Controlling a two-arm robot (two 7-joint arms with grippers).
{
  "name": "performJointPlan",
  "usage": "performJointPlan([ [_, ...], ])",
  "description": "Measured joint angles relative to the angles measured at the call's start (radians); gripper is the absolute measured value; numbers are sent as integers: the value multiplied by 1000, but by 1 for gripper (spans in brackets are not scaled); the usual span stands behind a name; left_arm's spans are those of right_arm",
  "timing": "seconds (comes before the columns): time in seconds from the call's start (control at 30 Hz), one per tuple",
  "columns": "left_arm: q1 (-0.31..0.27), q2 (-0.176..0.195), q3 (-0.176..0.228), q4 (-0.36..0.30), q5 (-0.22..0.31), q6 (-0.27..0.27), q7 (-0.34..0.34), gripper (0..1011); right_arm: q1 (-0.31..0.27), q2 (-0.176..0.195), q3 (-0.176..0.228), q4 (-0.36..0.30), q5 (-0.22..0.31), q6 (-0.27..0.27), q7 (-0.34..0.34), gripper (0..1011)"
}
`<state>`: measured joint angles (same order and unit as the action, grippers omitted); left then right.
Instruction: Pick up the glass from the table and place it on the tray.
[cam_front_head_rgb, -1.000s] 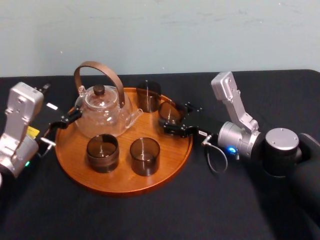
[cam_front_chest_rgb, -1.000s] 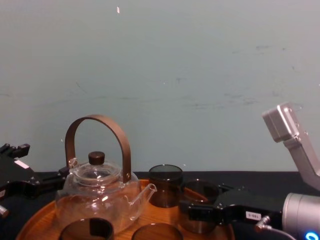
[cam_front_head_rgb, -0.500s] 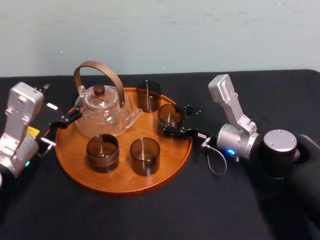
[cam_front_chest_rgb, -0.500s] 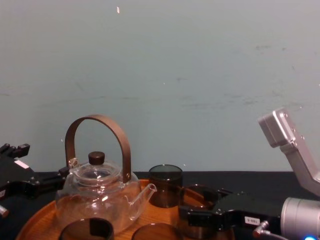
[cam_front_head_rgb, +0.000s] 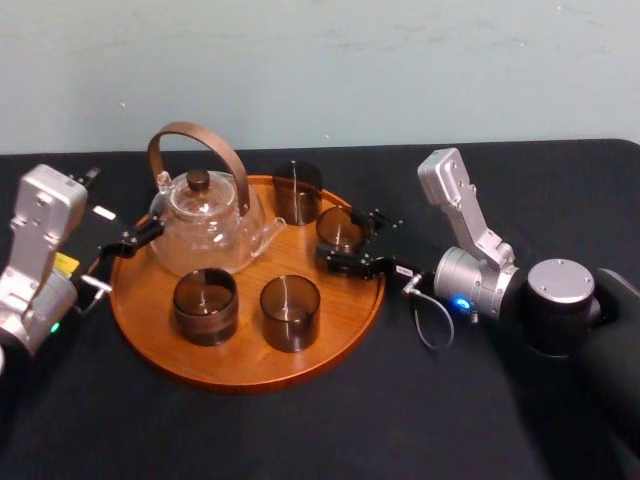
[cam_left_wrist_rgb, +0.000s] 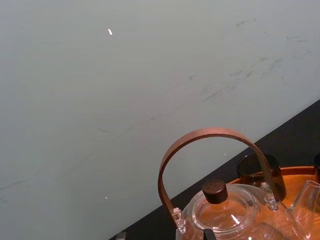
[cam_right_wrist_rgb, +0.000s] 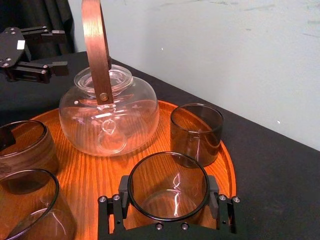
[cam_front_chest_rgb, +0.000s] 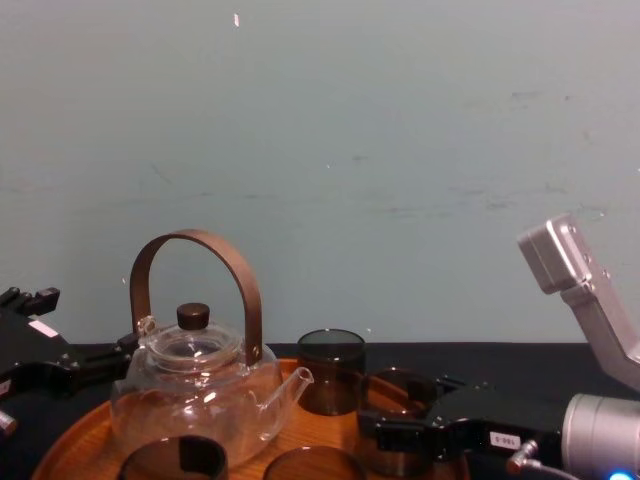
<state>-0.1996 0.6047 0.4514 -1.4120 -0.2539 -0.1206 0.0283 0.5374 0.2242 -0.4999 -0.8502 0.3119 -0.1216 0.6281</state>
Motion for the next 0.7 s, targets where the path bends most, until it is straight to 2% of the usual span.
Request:
performJointPlan([
  [0.7,0,0,0,0,0,0,0,1001,0,0,0,-1,2,0,0,908],
])
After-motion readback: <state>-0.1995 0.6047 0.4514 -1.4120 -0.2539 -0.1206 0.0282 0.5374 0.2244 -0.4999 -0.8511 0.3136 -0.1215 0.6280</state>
